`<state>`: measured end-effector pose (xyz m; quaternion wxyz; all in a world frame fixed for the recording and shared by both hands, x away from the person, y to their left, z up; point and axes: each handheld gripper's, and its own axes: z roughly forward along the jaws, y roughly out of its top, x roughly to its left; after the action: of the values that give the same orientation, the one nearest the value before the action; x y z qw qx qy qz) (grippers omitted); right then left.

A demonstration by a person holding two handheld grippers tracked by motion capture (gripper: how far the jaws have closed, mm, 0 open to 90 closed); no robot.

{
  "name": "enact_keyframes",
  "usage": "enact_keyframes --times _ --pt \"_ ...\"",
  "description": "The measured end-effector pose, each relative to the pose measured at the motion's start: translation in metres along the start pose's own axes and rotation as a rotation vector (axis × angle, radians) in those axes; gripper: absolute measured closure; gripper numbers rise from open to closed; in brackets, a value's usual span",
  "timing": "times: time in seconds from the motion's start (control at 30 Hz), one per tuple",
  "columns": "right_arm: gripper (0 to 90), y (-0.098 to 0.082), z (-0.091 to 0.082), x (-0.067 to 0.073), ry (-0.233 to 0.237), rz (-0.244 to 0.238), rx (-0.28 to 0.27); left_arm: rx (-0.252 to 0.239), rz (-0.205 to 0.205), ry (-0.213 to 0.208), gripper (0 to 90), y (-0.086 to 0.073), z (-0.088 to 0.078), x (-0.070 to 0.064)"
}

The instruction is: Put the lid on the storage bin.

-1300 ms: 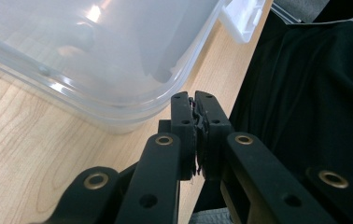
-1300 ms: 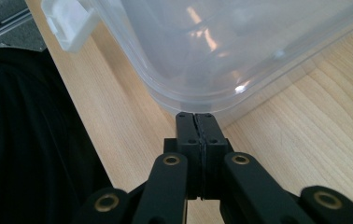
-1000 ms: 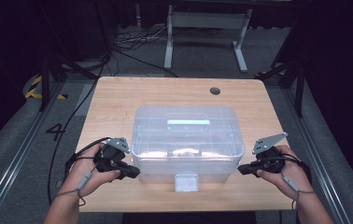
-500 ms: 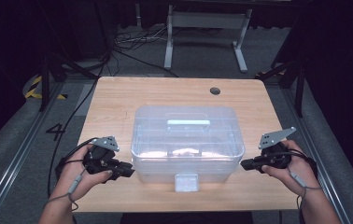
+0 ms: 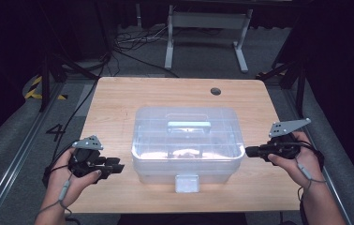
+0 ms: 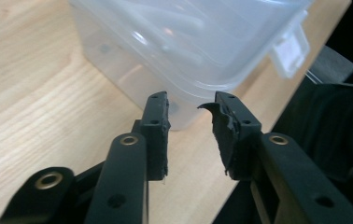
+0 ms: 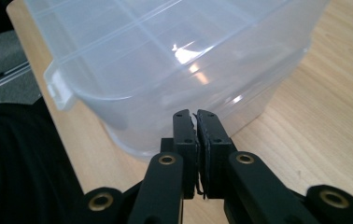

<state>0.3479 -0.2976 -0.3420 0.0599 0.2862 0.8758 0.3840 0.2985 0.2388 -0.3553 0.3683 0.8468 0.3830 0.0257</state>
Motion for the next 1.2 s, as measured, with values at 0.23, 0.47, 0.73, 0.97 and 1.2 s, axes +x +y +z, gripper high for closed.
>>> enact_keyframes --times 0.23,0.47,0.73,0.97,1.2 --pt "87.6 -0.006 -0.008 -0.016 -0.096 0.060 -0.083 -0.047 -0.044 0.061 62.9 -0.004 0.000 0.015" --pt "86.6 -0.018 -0.011 -0.040 -0.197 0.127 -0.131 -0.067 -0.085 0.106 58.9 -0.006 0.005 0.028" --pt "83.8 -0.036 -0.002 -0.064 -0.253 0.191 -0.136 -0.120 -0.126 0.208 49.7 -0.001 0.018 0.049" --pt "79.6 -0.048 0.012 -0.078 -0.269 0.226 -0.108 -0.083 -0.131 0.236 49.0 0.002 0.035 0.062" --pt "75.0 -0.058 0.028 -0.091 -0.282 0.253 -0.072 -0.046 -0.107 0.280 48.6 0.003 0.052 0.073"
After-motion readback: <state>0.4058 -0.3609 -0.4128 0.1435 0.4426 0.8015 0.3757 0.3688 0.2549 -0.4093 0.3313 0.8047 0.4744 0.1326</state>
